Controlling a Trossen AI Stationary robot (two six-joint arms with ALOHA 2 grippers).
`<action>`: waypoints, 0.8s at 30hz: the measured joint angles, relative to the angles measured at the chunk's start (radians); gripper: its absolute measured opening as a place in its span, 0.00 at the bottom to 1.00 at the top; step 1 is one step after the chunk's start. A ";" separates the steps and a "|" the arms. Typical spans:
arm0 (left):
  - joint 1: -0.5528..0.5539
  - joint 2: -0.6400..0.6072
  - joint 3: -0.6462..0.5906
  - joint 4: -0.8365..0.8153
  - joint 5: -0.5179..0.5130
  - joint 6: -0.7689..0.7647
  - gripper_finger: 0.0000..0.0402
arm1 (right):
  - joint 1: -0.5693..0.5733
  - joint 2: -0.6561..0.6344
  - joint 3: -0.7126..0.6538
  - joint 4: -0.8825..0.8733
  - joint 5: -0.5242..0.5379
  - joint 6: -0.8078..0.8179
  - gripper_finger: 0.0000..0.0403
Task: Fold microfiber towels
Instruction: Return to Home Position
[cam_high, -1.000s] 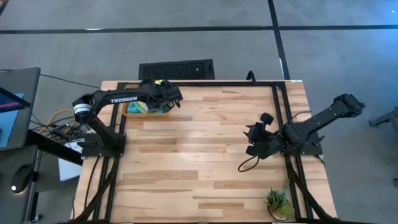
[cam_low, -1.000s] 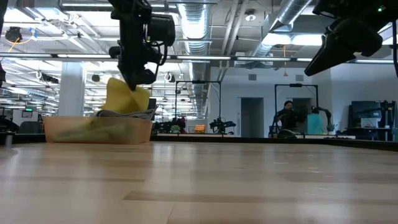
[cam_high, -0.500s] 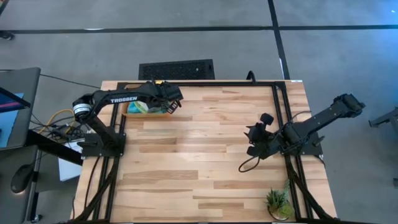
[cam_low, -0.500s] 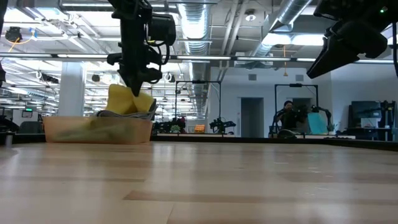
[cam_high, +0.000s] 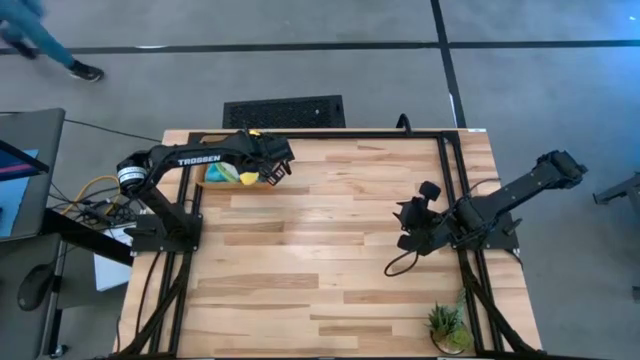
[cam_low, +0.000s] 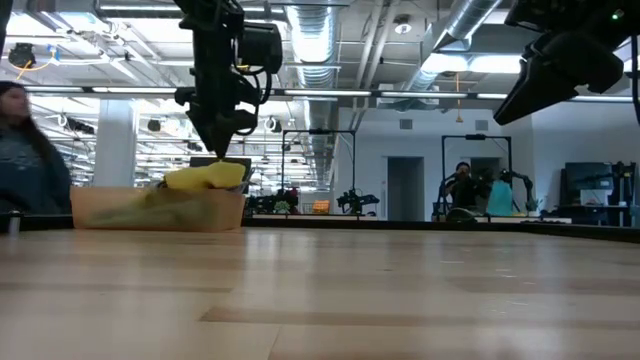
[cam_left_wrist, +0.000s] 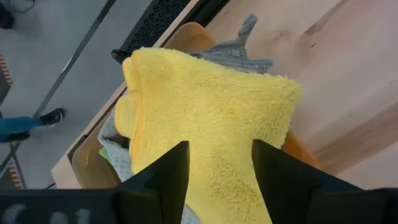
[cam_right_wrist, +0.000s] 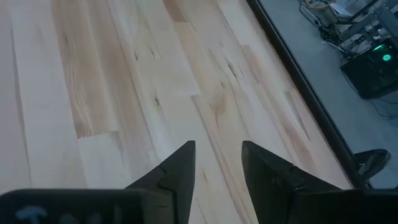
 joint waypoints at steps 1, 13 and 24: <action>-0.005 0.000 0.000 -0.007 -0.016 0.005 0.41 | 0.000 -0.007 0.001 -0.002 0.000 0.000 0.38; -0.113 -0.139 -0.001 -0.013 -0.057 0.166 0.02 | 0.000 -0.198 0.081 -0.098 0.097 -0.100 0.06; -0.254 -0.508 -0.384 0.404 0.120 0.213 0.00 | 0.087 -0.517 -0.066 0.035 0.001 -0.140 0.01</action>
